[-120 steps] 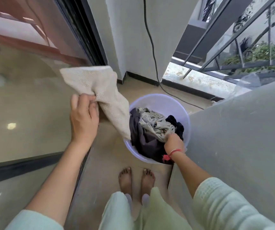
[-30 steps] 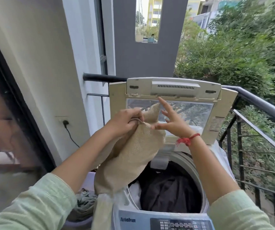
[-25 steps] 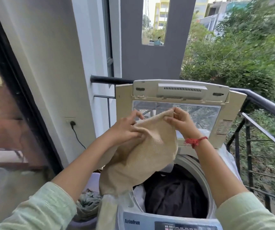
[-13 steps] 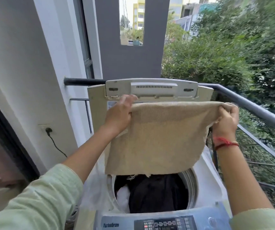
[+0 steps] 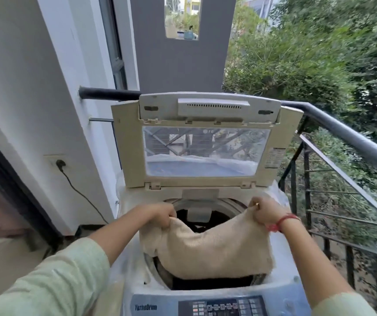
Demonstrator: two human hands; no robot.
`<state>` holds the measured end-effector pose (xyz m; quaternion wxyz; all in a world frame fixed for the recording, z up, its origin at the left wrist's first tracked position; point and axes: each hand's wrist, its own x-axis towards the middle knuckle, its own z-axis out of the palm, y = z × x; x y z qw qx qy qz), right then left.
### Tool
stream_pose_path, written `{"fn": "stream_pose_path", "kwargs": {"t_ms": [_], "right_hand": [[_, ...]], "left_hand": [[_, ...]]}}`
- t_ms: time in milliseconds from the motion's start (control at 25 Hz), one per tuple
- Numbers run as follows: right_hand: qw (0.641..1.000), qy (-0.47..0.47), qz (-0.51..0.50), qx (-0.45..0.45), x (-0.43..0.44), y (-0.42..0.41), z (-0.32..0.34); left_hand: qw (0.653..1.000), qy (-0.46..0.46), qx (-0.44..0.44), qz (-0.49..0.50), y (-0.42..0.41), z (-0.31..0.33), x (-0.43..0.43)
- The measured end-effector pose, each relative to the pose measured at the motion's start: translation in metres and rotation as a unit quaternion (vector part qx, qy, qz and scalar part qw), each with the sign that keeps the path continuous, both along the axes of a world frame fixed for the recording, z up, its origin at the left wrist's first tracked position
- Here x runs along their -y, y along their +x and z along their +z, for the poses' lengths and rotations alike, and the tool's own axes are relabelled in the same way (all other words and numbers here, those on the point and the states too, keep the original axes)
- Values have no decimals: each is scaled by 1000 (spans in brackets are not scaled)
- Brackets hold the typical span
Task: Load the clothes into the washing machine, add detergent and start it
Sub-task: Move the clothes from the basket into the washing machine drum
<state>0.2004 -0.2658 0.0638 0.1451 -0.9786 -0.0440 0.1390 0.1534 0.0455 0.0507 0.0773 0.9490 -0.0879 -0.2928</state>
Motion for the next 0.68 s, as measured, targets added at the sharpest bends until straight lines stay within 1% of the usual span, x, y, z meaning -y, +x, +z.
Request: {"fn": "stream_pose_path", "kwargs": {"t_ms": [40, 80, 120, 160, 200, 240, 280, 320, 400, 520, 640, 680], "right_hand": [[991, -76, 19, 111, -13, 5, -10], [974, -116, 33, 192, -25, 7, -18], [958, -123, 47, 254, -34, 7, -24], [951, -110, 63, 282, -46, 2, -28], [954, -94, 79, 273, -56, -2, -34], [966, -85, 101, 222, -65, -7, -42], [977, -98, 124, 144, -67, -10, -58], [981, -133, 130, 61, -68, -13, -75], [976, -180, 95, -78, -62, -16, -110], [954, -216, 44, -205, -52, -22, -156], [914, -224, 42, -337, -64, -23, -186], [902, -225, 51, -365, -70, -21, -197]], "left_hand": [[994, -24, 91, 57, 10, -8, 1], [976, -35, 189, 102, 18, -15, 1], [957, -31, 267, 106, 25, -21, 2], [948, -21, 309, 79, 28, -27, 3], [948, -15, 315, 29, 29, -36, 6], [956, -18, 294, -21, 26, -46, 10], [966, -22, 252, -49, 22, -57, 14], [978, -13, 199, -58, 18, -68, 17], [992, 24, 110, -63, 14, -94, 16], [994, 71, 45, -68, 14, -140, 13], [997, 41, -62, 1, 15, -193, 20], [994, 20, -100, 32, 16, -214, 24]]}}
